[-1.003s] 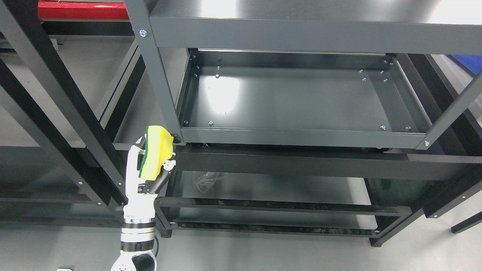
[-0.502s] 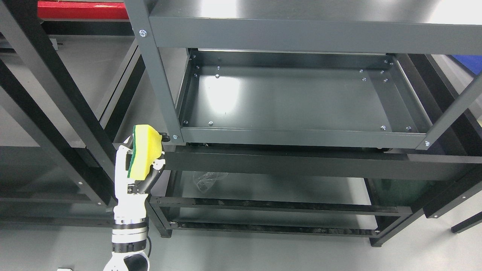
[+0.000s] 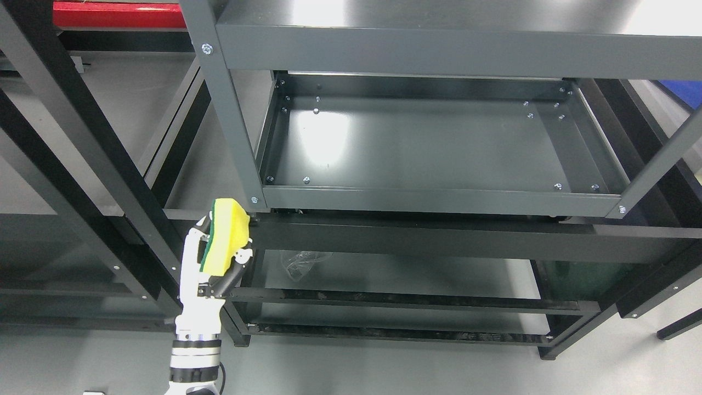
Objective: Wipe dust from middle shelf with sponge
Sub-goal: 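Withdraw the left hand holding the sponge down toward the robot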
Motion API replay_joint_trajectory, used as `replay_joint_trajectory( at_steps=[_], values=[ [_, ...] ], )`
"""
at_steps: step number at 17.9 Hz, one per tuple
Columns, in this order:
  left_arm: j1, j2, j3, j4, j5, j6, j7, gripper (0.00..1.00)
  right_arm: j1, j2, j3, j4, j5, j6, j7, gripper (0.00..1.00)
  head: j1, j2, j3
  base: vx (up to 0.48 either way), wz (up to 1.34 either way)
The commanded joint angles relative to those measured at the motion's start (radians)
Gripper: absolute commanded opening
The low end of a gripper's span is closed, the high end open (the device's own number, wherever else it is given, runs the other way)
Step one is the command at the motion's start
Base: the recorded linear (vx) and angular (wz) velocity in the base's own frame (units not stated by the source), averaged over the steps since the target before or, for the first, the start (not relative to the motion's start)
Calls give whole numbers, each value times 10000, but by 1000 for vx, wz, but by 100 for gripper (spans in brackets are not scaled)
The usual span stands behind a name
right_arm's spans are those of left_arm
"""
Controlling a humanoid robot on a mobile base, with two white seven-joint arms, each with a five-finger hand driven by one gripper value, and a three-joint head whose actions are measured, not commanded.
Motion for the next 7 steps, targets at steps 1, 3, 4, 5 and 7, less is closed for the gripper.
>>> replay_joint_trajectory(
  at_steps=[1,3,4,5,7],
  values=[
    [-140,175,-291,-64,0,654,4,0,0,-175,14,-175,0,-3,3,100,0,0,0,0,0],
    [-585,175,-138,-80,0,1008,4,0,0,-175,-1,-175,0,-3,3,100,0,0,0,0,0],
    [-769,175,-46,-80,0,1131,4,0,0,-175,-1,-175,0,-3,3,100,0,0,0,0,0],
    [-968,175,61,-80,0,1254,4,0,0,-175,-1,-175,0,-3,3,100,0,0,0,0,0],
    [-1245,175,124,-80,0,1378,4,0,0,-175,-1,-175,0,-3,3,100,0,0,0,0,0]
  ],
)
